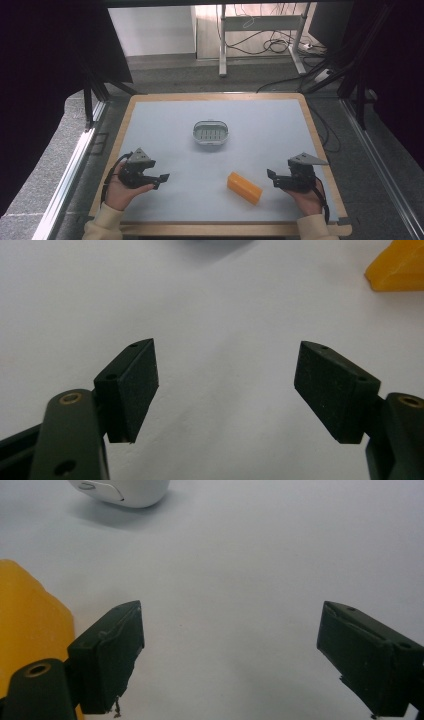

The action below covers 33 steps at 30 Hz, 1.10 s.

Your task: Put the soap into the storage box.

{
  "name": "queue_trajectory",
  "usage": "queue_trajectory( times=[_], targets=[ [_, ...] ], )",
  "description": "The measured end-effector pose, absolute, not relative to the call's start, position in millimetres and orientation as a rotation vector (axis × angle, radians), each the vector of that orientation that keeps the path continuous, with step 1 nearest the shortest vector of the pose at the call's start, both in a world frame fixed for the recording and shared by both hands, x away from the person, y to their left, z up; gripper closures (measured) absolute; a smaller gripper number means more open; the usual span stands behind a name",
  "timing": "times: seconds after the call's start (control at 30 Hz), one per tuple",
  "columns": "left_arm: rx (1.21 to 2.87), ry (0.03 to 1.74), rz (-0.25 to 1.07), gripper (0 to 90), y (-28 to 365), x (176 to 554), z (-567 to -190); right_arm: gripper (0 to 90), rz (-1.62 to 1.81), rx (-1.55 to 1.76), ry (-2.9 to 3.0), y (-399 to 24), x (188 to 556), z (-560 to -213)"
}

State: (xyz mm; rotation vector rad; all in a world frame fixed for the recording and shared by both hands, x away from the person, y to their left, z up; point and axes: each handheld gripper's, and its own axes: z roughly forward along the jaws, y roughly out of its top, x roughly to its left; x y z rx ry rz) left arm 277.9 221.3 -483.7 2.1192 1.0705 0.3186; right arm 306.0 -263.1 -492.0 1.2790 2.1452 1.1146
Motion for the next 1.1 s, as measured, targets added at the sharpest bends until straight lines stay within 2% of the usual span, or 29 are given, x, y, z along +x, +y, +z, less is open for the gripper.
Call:
queue_trajectory(
  times=[0.37,0.77,1.1],
  targets=[
    [2.132,1.053,0.303,24.3,218,274,-487,14.5,1.139,1.271,2.156,-265,310,-491],
    [2.093,1.124,0.318,23.1,224,272,-491,18.3,1.165,1.282,2.132,-278,317,-487],
    [2.093,1.119,0.325,26.5,225,268,-491,18.5,1.125,1.247,2.166,-279,318,-474]
  ],
)
